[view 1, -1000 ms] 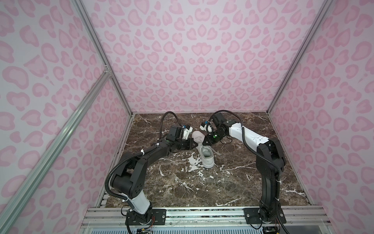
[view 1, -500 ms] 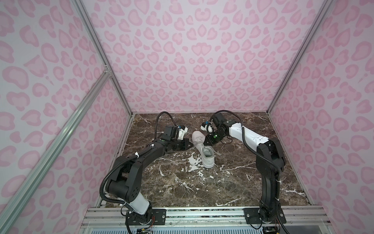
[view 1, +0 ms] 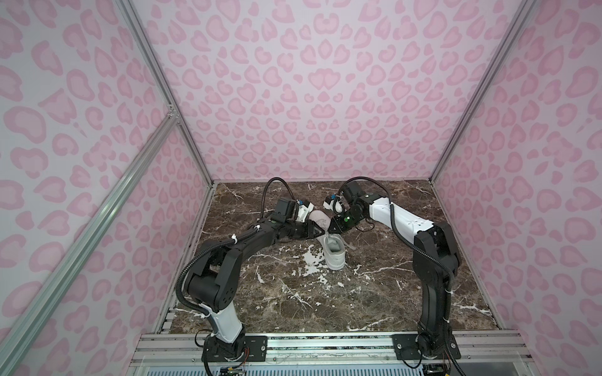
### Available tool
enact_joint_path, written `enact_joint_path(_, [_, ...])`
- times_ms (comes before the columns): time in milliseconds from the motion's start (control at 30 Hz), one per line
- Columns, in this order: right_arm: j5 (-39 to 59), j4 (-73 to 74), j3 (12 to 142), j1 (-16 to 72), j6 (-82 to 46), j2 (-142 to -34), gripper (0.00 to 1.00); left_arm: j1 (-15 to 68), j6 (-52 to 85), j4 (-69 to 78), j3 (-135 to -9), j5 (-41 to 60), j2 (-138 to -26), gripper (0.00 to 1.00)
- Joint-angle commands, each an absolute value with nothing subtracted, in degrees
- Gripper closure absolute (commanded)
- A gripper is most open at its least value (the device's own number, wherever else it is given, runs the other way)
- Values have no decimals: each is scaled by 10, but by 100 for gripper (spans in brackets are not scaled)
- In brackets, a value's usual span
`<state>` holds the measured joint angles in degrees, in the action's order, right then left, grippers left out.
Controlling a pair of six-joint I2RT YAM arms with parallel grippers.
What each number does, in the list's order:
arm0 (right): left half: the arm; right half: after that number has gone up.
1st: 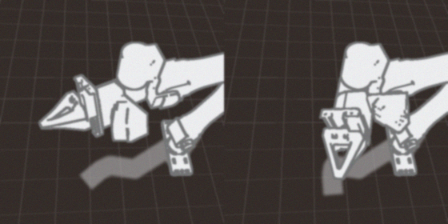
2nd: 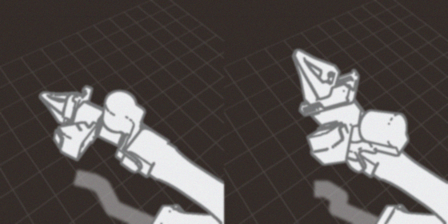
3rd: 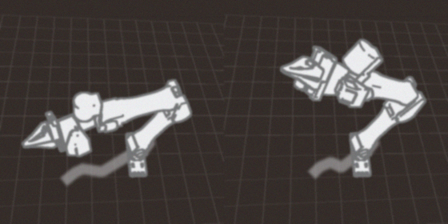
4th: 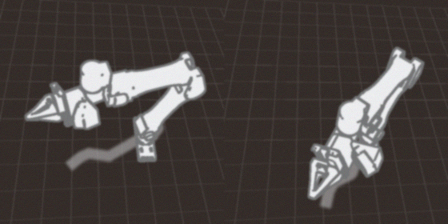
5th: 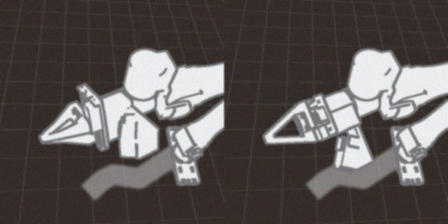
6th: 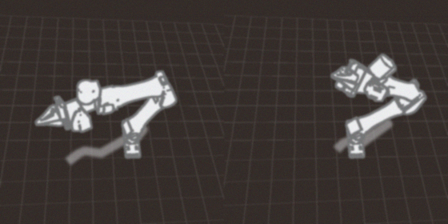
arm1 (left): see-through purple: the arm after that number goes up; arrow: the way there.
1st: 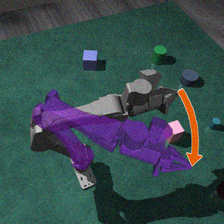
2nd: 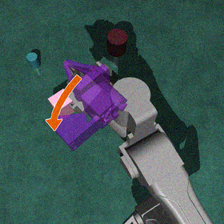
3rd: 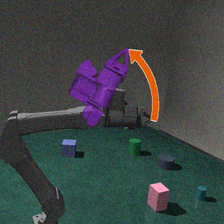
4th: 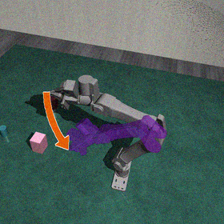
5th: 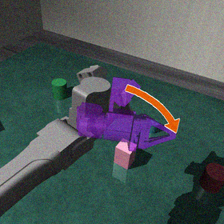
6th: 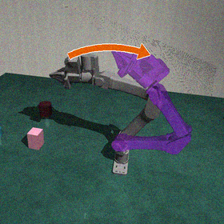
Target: Tie the shoes
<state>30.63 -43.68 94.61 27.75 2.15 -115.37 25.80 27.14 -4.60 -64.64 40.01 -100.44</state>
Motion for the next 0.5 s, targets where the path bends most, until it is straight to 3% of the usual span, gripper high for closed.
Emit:
enact_joint_path(0, [296,-452,939,277,18,-1152,81,262,280,-23,-656,398,-1008,61])
enact_joint_path(200, [307,-440,919,264,1,-1116,74,261,285,-18,-660,400,-1012,59])
enact_joint_path(467, [317,-434,899,255,-6,-1088,73,268,270,-40,-680,396,-1028,57])
